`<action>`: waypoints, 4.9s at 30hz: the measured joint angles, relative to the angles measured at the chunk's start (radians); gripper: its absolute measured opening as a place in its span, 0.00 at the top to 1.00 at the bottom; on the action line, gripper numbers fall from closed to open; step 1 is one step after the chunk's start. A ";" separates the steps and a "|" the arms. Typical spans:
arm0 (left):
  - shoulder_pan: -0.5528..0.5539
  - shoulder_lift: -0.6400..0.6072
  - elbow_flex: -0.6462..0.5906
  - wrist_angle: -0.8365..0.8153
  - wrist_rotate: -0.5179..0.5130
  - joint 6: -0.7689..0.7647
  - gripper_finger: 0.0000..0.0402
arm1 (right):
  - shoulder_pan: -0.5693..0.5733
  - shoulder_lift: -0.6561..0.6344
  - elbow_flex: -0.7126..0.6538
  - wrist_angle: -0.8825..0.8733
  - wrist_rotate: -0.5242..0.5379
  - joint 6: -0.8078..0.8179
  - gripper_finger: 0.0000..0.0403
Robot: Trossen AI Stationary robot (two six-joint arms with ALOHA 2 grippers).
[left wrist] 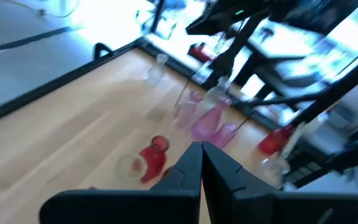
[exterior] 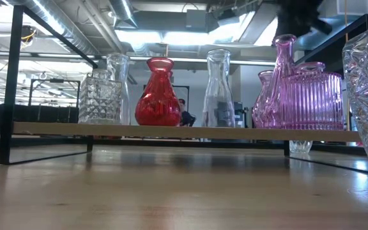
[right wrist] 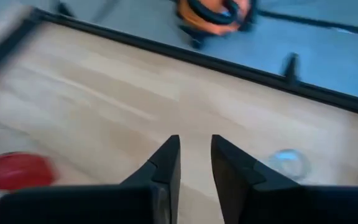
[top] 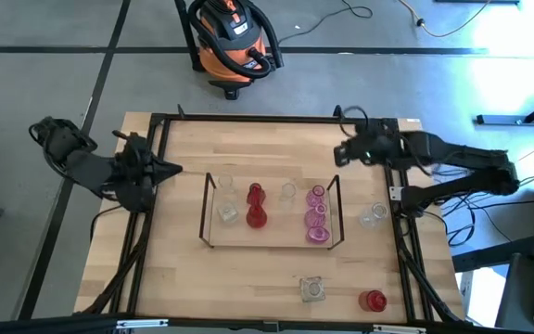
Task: Sort vases onto shelf
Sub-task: Put the transparent flower vase on the shelf aligned with the other transparent flower vase
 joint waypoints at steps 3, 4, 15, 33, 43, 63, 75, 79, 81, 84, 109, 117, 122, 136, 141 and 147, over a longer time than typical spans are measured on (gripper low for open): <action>0.004 -0.102 -0.171 0.155 -0.028 0.003 1.00 | -0.141 0.023 0.000 -0.035 -0.073 -0.054 0.79; 0.009 -0.125 -0.223 0.200 -0.042 0.001 1.00 | -0.193 0.031 0.000 -0.047 -0.101 -0.072 0.77; 0.082 -0.156 -0.496 0.558 -0.080 0.000 1.00 | -0.581 0.147 0.000 -0.074 -0.355 -0.283 0.60; 0.133 -0.132 -0.499 0.638 -0.078 -0.004 1.00 | -0.622 0.278 -0.164 -0.111 -0.392 -0.358 0.66; 0.133 -0.133 -0.498 0.669 -0.076 -0.001 1.00 | -0.620 0.272 -0.301 0.064 -0.521 -0.354 0.68; 0.133 -0.133 -0.498 0.673 -0.087 0.001 1.00 | -0.622 0.264 -0.034 -0.145 -0.570 -0.501 0.97; 0.134 -0.133 -0.498 0.673 -0.159 0.001 1.00 | -0.365 0.270 0.436 -0.338 -0.608 -0.582 0.99; 0.146 -0.133 -0.498 0.672 -0.192 0.002 1.00 | -0.230 0.306 0.559 -0.334 -0.614 -0.572 0.99; 0.159 -0.133 -0.498 0.672 -0.191 0.002 1.00 | -0.161 0.339 0.623 -0.337 -0.615 -0.567 0.99; 0.178 -0.133 -0.498 0.671 -0.190 0.002 1.00 | -0.067 0.400 0.708 -0.341 -0.619 -0.567 0.99; 0.198 -0.133 -0.497 0.667 -0.102 0.002 1.00 | 0.184 0.920 1.122 -0.544 -0.839 -0.657 1.00; 0.195 -0.122 -0.497 0.665 -0.062 0.002 1.00 | 0.164 1.013 1.122 -0.543 -0.878 -0.655 1.00; 0.195 -0.114 -0.497 0.657 -0.011 0.002 1.00 | 0.148 1.048 1.088 -0.539 -0.903 -0.614 1.00; 0.195 -0.113 -0.497 0.643 0.058 0.002 1.00 | 0.144 1.034 0.875 -0.492 -0.850 -0.538 1.00; 0.195 -0.113 -0.497 0.636 0.058 0.002 1.00 | 0.144 1.034 0.874 -0.453 -0.849 -0.522 1.00; 0.195 -0.113 -0.497 0.623 0.058 0.003 1.00 | 0.144 1.034 0.874 -0.454 -0.849 -0.522 1.00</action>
